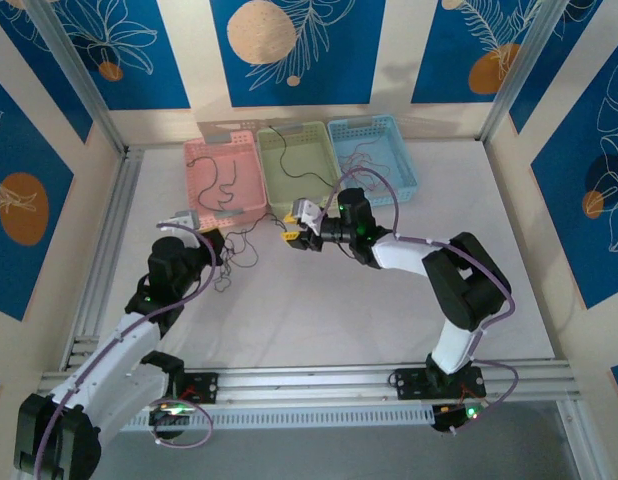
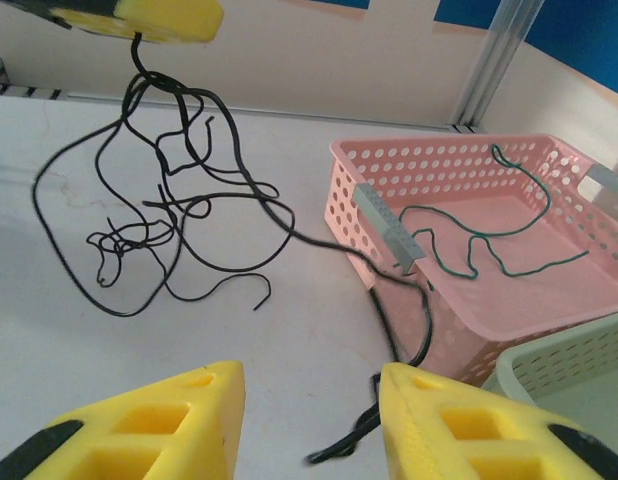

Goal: Untangle the cables

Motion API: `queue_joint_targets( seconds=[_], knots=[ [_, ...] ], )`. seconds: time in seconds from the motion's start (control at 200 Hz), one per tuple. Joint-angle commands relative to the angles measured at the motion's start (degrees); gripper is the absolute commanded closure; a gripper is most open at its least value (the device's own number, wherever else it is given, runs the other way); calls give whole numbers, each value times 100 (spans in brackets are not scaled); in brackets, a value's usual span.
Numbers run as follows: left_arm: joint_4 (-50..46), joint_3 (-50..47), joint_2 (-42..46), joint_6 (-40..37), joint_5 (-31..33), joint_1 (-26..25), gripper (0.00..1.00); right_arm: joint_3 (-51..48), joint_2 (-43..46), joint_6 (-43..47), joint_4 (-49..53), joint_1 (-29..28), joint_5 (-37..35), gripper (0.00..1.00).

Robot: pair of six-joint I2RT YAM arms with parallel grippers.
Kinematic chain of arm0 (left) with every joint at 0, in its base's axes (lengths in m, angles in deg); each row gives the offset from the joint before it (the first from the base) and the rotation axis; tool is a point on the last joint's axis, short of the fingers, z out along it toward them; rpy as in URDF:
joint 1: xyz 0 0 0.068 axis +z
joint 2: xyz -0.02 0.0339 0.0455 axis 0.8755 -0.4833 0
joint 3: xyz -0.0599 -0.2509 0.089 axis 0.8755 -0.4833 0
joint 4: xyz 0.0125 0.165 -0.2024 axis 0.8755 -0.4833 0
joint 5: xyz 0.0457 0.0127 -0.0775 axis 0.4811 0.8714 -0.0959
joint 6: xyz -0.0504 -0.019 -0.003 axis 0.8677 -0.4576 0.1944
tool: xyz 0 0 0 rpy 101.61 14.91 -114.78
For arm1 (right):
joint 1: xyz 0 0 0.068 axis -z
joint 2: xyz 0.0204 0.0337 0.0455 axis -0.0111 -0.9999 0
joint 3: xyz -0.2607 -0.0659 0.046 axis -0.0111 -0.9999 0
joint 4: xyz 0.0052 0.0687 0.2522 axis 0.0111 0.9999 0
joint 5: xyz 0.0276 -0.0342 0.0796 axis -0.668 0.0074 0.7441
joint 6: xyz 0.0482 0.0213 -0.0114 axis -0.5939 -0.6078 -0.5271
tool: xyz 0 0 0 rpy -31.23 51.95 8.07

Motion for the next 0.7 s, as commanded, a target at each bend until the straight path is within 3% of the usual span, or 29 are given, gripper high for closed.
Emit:
queue_joint_targets(
  seconds=[0.0,0.47,0.615,0.695],
  knots=[
    [75,69,82,-60,-246,21,100,104,-100,147,-297,-40,-321,59],
    [97,113,-59,-72,-646,19,100,380,-457,353,-178,-298,-779,60],
    [77,105,-99,-94,-645,18,100,416,-472,415,-97,-336,-739,68],
    [94,91,-104,-100,-636,24,100,426,-456,448,-34,-331,-721,78]
  ],
)
